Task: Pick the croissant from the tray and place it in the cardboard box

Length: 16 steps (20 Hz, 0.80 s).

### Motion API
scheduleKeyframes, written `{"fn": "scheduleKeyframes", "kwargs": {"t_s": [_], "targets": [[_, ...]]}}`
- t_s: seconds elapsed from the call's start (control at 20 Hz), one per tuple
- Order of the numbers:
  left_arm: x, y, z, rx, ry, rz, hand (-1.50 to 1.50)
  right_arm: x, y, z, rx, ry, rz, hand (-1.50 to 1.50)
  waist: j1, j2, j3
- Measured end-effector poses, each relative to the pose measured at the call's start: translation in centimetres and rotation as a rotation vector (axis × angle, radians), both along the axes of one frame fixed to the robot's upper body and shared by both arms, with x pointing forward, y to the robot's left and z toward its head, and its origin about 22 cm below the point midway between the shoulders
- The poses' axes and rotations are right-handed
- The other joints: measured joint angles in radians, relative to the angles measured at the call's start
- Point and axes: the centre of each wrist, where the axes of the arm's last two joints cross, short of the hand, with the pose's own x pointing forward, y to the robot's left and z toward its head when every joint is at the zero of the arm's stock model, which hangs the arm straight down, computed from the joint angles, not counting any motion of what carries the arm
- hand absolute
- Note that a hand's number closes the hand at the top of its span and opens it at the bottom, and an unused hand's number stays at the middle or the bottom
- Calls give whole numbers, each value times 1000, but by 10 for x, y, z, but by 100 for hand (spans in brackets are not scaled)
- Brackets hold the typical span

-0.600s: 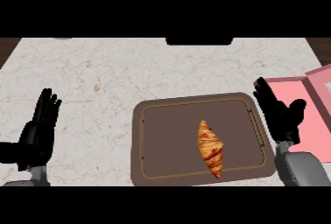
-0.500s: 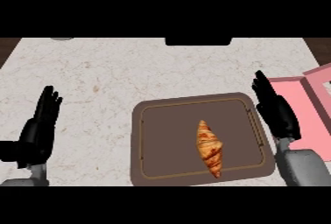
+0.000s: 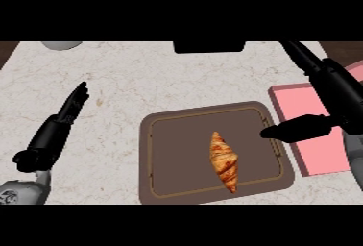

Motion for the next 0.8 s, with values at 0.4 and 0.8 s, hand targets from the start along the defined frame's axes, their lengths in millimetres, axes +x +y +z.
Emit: {"fn": "scheduleKeyframes", "kwargs": {"t_s": [0.4,0.8], "targets": [[18,-13,22,31,-4,-95,0,-41,29,32,-422,-94,164,-150,25,14,4],[23,-17,26,37,-3,-126,0,-70,74,27,-840,40,179,-150,43,15,2]]}}
